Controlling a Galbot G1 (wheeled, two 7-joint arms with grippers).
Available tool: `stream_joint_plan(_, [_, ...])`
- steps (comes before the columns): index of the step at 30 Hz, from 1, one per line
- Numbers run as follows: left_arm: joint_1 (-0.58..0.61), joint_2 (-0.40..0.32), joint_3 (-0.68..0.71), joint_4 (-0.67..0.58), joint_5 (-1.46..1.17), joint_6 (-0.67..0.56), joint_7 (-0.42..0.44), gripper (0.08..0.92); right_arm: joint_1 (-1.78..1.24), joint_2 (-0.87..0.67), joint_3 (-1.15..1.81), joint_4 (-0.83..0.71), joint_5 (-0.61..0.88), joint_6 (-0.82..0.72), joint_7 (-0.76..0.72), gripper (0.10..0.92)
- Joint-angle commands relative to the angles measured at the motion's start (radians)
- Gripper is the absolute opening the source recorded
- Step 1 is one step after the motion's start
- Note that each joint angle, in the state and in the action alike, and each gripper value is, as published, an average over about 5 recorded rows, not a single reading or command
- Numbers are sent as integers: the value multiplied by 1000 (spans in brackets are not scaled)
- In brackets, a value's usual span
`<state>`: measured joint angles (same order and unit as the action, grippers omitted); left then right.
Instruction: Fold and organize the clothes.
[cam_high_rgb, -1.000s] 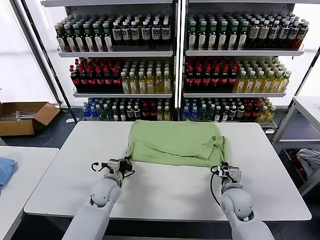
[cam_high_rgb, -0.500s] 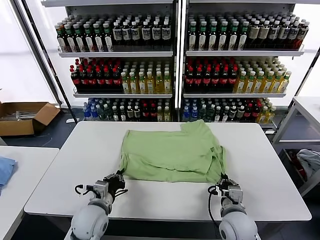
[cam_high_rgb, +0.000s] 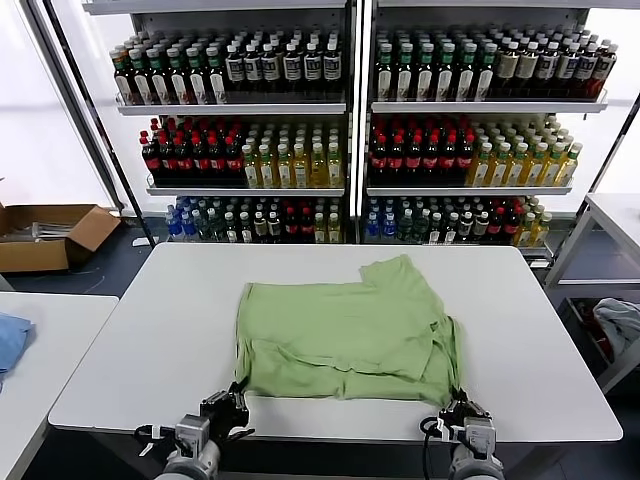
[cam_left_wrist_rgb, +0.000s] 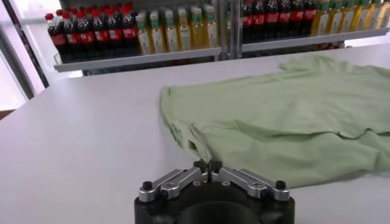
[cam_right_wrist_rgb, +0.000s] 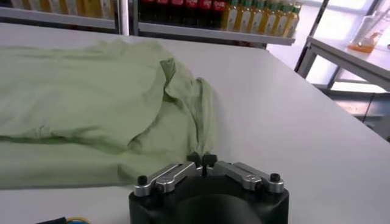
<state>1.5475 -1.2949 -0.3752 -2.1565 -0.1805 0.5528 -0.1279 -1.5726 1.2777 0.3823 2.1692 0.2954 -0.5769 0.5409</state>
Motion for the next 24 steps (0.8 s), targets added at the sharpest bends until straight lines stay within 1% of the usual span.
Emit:
stream_joint_plan(1, [92, -26, -8, -163, -4, -4, -1, 260, -71, -13, 20, 134, 21, 0, 26, 314])
stream_joint_plan(6, [72, -39, -29, -226, -38, -20, 2, 398, -32, -15, 77, 189, 71, 3, 24, 452])
stream_joint_plan(9, [39, -39, -50, -232, -39, -38, 10, 485, 21, -17, 124, 168, 116, 13, 16, 539])
stream_joint_plan(11, [4, -35, -62, -211, -38, -55, 17, 546, 78, -24, 155, 128, 151, 20, 8, 599])
stream_joint_plan(16, [-132, -1, -69, -101, -50, -80, 35, 693, 276, -65, 177, -25, 210, 31, -38, 744])
stream_joint_plan(19, [-238, 39, -60, -17, -89, -83, 56, 771, 408, -102, 153, -141, 239, 40, -94, 803])
stream_joint_plan(22, [-347, 81, -42, 83, -135, -79, 69, 814, 550, -138, 105, -250, 270, 38, -145, 820])
stream_joint_plan(24, [-420, 101, -26, 154, -166, -74, 71, 820, 658, -159, 65, -324, 297, 23, -169, 822])
